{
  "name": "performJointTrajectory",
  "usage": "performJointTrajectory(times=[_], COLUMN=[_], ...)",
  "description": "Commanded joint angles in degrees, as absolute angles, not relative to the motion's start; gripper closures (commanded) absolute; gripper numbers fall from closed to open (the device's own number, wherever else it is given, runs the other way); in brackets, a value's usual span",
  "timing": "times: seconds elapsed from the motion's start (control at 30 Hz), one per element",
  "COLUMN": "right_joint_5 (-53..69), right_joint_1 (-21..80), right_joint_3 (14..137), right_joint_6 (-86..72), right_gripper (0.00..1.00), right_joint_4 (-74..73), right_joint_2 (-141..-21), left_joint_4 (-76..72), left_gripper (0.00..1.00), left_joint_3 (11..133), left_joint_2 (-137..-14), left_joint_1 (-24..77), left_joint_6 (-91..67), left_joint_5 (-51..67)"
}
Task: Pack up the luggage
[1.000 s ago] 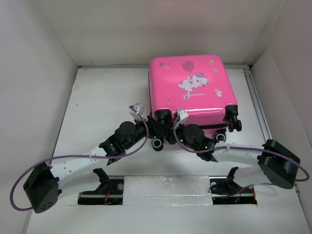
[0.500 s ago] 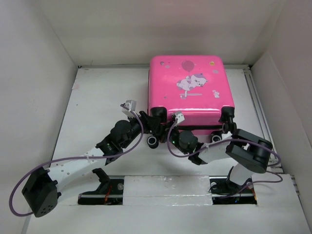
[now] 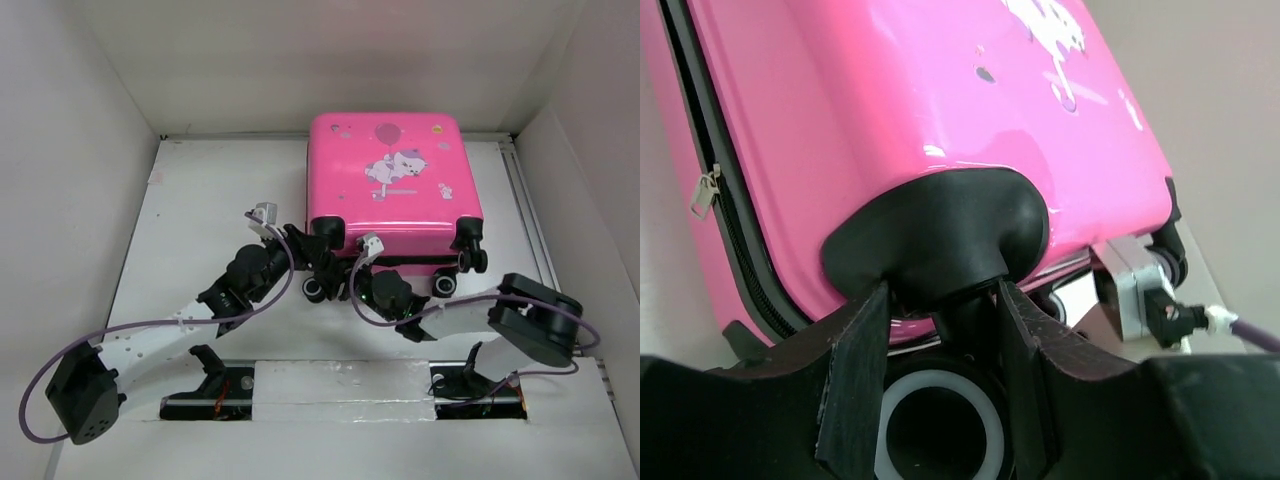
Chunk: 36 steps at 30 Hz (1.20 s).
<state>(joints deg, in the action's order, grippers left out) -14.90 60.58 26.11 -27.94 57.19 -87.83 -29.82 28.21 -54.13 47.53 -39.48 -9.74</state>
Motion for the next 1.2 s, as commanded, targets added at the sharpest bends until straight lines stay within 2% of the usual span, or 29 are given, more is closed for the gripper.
performJointTrajectory(times=[0.0,0.07,0.13,0.17,0.3,0.43,0.57,0.87,0.93,1.17], right_joint_5=[-9.7,-11.6,-13.2,-13.8,-14.5,-14.5,-15.6,-18.4,-19.6,-24.1], right_joint_1=[63.7,64.2,64.2,64.2,64.2,64.2,64.8,64.8,64.8,64.8], right_joint_3=[29.1,27.7,26.6,25.5,25.7,29.8,34.0,43.9,45.2,51.1], right_joint_6=[-30.5,-30.0,-30.0,-30.0,-29.4,-29.4,-28.7,-27.2,-27.2,-26.5], right_gripper=[0.38,0.34,0.32,0.31,0.24,0.19,0.14,0.11,0.05,0.06], right_joint_4=[43.0,36.8,29.7,28.0,19.4,9.6,5.8,4.0,4.0,2.3], right_joint_2=[-78.1,-74.7,-69.9,-68.2,-60.4,-55.0,-55.9,-63.3,-65.6,-74.6], left_joint_4=[-30.3,-24.5,-20.5,-18.4,-9.3,-8.7,-12.4,-26.4,-28.3,-33.7], left_gripper=[0.70,0.47,0.28,0.26,0.30,0.49,0.59,0.59,0.59,0.58], left_joint_3=[34.4,34.4,34.4,34.4,29.2,20.6,15.0,10.1,10.1,11.9], left_joint_2=[-50.9,-47.7,-43.8,-42.6,-35.6,-32.5,-34.8,-41.9,-43.1,-48.9], left_joint_1=[52.6,52.6,52.1,52.1,51.3,50.0,50.0,50.5,51.1,52.4], left_joint_6=[-42.0,-41.5,-40.9,-40.9,-44.0,-46.8,-48.4,-45.2,-44.1,-42.2], left_joint_5=[2.0,-4.8,-13.2,-16.2,-27.1,-26.6,-23.0,-17.1,-17.1,-18.4])
